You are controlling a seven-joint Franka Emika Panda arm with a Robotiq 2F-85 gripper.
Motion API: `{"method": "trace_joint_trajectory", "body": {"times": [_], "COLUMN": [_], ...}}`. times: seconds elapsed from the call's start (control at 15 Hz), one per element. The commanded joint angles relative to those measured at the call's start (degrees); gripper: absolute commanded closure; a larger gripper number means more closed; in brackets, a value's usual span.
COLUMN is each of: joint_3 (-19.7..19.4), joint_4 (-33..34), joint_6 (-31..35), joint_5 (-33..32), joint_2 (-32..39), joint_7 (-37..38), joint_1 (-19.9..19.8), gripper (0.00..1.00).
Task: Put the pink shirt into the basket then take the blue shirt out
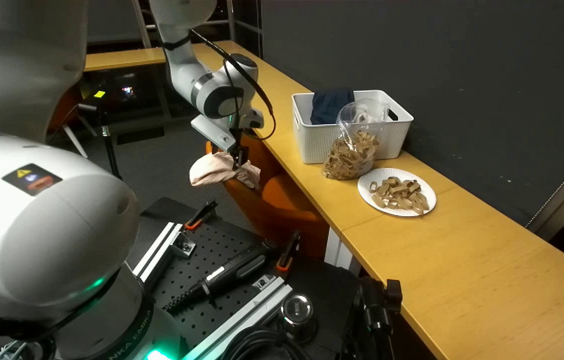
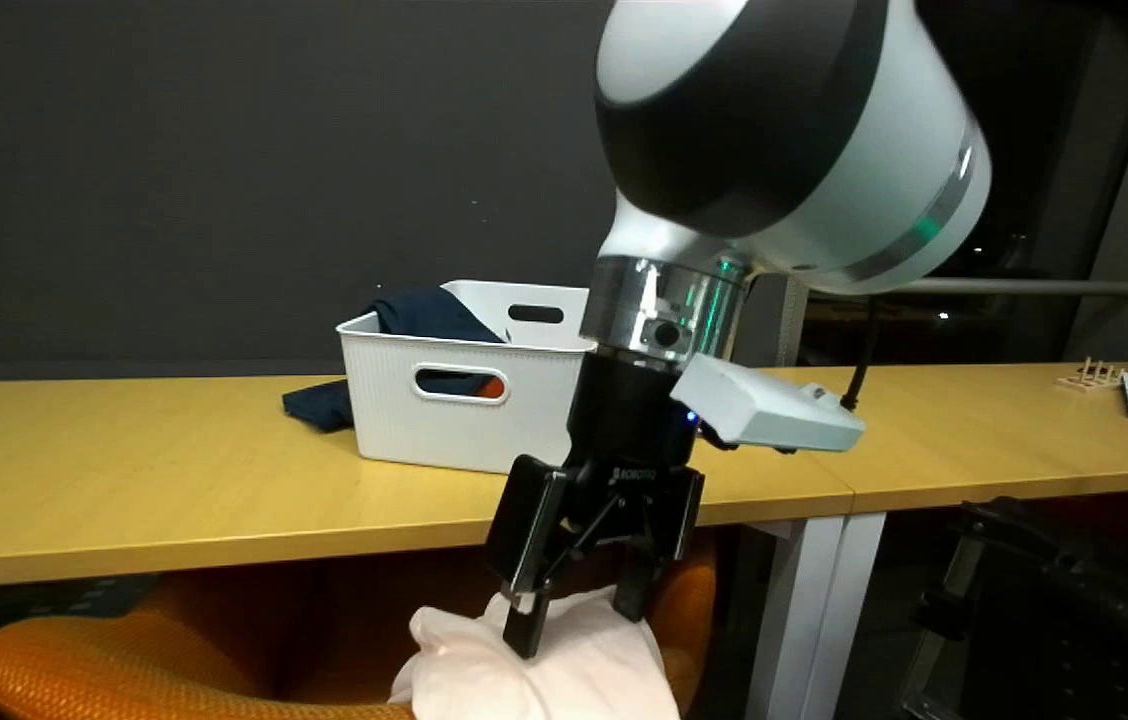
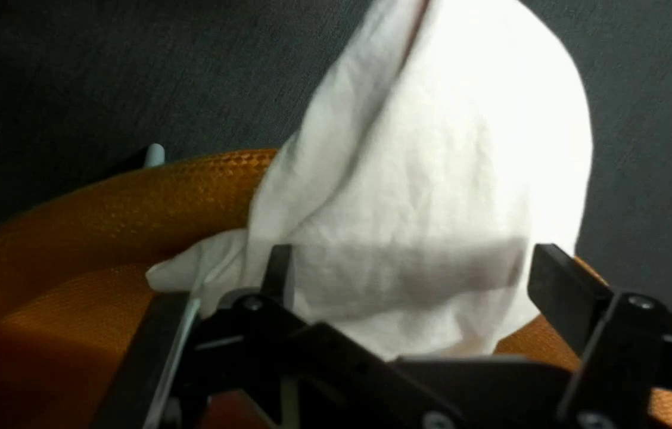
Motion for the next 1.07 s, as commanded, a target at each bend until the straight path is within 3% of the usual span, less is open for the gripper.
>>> {"method": "trace_joint_trajectory", "body": {"times": [0.0, 0.13, 0.73, 0.8, 1.0], "joint_3": [0.73, 1.14, 1.6, 1.56, 0.67], "joint_4": [4.92, 6.08, 6.67, 6.87, 7.77], "joint_6": [-2.09, -2.01, -2.31, -2.44, -3.28], "joint_5": [-3.68, -4.57, -5.31, -5.33, -6.22], "joint_2": [4.77, 5.74, 4.1, 4.13, 3.39], "joint_7": [2.8, 3.3, 6.29, 6.58, 7.63], "joint_1": [-1.02, -1.27, -0.91, -0.91, -0.71], "gripper": [0.0, 0.28, 0.95, 0.99, 0.98]}}
